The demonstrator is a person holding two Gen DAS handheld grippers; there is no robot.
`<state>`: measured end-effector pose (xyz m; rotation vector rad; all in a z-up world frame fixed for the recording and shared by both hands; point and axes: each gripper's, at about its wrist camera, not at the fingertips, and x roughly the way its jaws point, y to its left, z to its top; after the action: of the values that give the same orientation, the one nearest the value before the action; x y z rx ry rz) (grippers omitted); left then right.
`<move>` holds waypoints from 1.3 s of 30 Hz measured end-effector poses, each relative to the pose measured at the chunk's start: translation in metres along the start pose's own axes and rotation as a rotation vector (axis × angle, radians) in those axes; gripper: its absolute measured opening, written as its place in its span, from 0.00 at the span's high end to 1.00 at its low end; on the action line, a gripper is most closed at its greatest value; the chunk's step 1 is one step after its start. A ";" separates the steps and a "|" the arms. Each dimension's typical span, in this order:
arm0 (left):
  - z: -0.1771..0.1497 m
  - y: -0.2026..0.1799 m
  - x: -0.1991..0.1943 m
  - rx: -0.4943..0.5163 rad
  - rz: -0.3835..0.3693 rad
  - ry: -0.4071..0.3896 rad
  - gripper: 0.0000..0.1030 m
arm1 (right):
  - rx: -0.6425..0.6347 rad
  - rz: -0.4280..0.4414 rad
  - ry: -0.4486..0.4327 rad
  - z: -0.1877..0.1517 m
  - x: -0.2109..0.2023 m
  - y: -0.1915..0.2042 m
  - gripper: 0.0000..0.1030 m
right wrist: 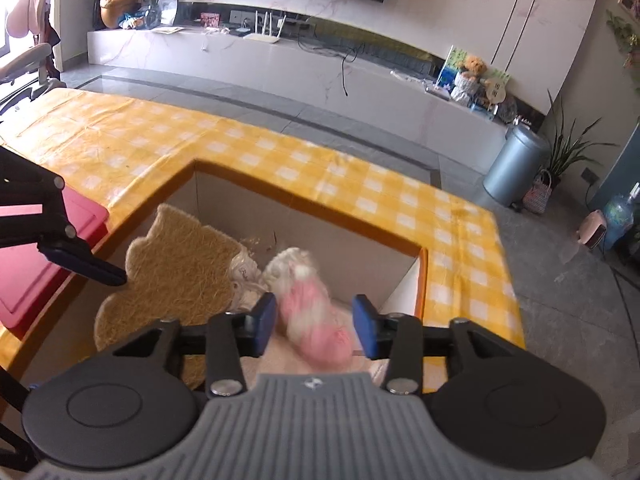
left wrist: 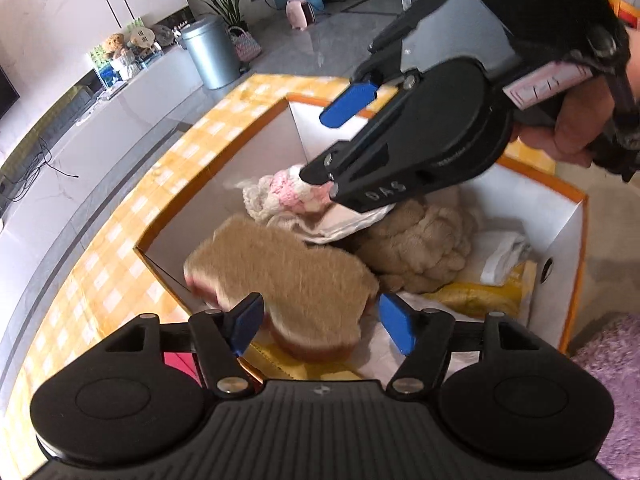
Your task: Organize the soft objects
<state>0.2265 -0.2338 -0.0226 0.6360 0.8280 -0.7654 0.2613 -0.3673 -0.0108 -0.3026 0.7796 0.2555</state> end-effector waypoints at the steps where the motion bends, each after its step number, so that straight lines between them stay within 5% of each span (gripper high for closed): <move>1: 0.000 0.000 -0.005 -0.006 0.000 -0.009 0.24 | -0.001 -0.001 -0.001 0.001 -0.004 0.001 0.58; 10: -0.008 -0.006 -0.080 -0.033 0.077 -0.124 0.24 | 0.008 -0.076 -0.051 0.009 -0.075 0.020 0.35; 13: -0.021 -0.009 -0.111 -0.075 0.126 -0.180 0.24 | 0.041 -0.098 -0.077 0.011 -0.106 0.030 0.22; 22: -0.076 -0.018 -0.187 -0.205 0.246 -0.335 0.24 | 0.124 -0.111 -0.179 -0.010 -0.189 0.091 0.07; 33: -0.152 -0.034 -0.229 -0.455 0.419 -0.449 0.24 | 0.339 -0.224 -0.289 -0.073 -0.232 0.175 0.03; 39: -0.185 -0.039 -0.230 -0.539 0.488 -0.478 0.13 | 0.380 -0.289 -0.329 -0.098 -0.234 0.210 0.03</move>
<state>0.0174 -0.0398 0.0626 0.1395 0.3796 -0.2068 -0.0330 -0.2345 0.0560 -0.0086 0.4376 -0.1160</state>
